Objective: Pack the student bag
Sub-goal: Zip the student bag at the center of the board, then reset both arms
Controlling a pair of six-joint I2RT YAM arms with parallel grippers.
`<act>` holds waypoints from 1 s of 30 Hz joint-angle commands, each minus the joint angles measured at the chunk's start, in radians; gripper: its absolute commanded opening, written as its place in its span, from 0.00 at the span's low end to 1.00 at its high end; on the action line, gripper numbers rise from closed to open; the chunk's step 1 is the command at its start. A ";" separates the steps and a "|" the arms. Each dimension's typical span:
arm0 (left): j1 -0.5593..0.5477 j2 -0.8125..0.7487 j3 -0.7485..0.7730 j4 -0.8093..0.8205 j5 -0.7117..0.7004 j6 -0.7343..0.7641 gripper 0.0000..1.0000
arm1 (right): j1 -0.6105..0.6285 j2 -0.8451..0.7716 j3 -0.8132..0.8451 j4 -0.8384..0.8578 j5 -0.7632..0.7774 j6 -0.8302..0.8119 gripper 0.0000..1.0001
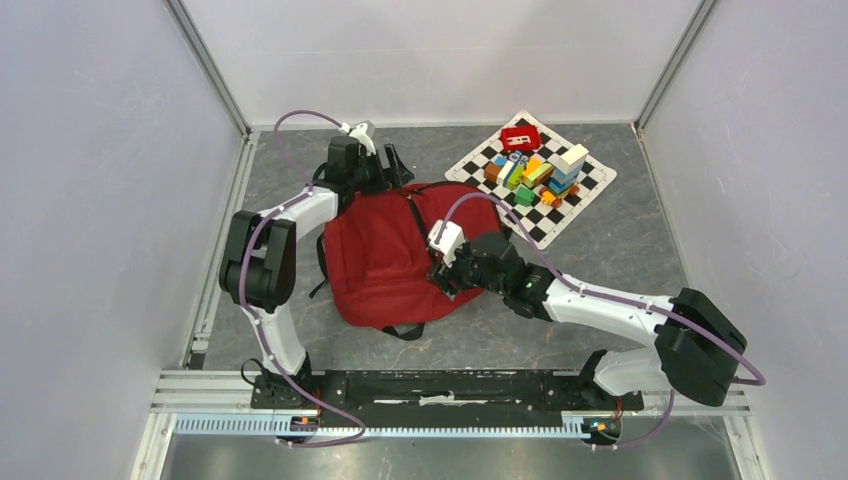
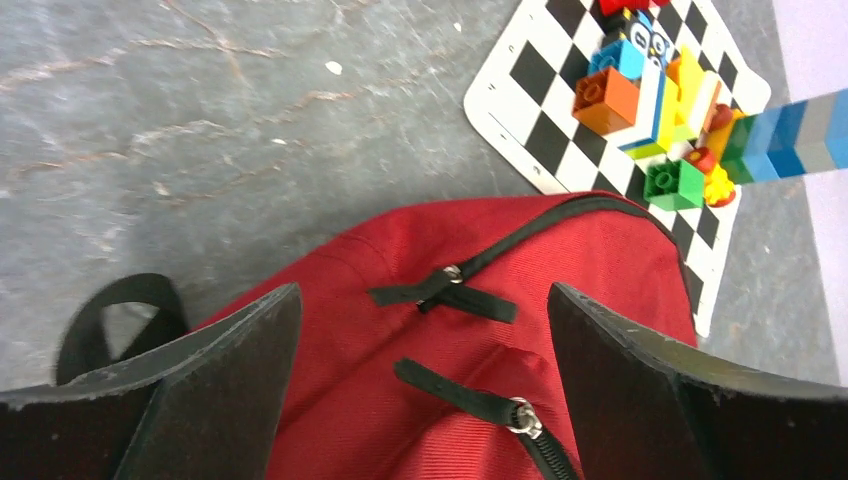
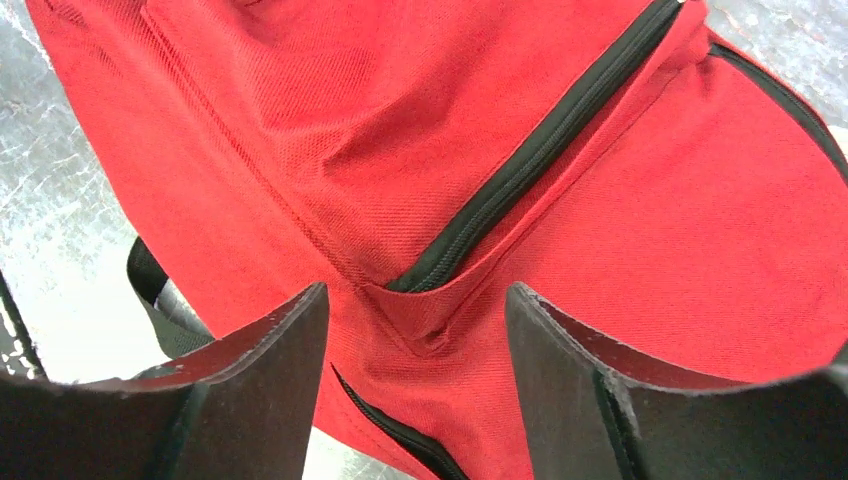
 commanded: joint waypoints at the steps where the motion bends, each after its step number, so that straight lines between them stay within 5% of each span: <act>1: 0.012 -0.109 -0.022 0.073 -0.080 0.065 1.00 | -0.017 -0.048 0.090 -0.024 0.043 0.013 0.75; 11: 0.134 -0.422 -0.241 0.015 -0.214 -0.015 1.00 | -0.392 -0.138 0.041 -0.096 0.070 0.132 0.85; 21: 0.250 -0.861 -0.338 -0.366 -0.439 0.083 1.00 | -0.951 -0.327 -0.043 -0.101 -0.115 0.170 0.85; 30: 0.248 -1.113 -0.308 -0.587 -0.472 0.072 1.00 | -0.994 -0.656 -0.223 0.109 0.086 0.091 0.87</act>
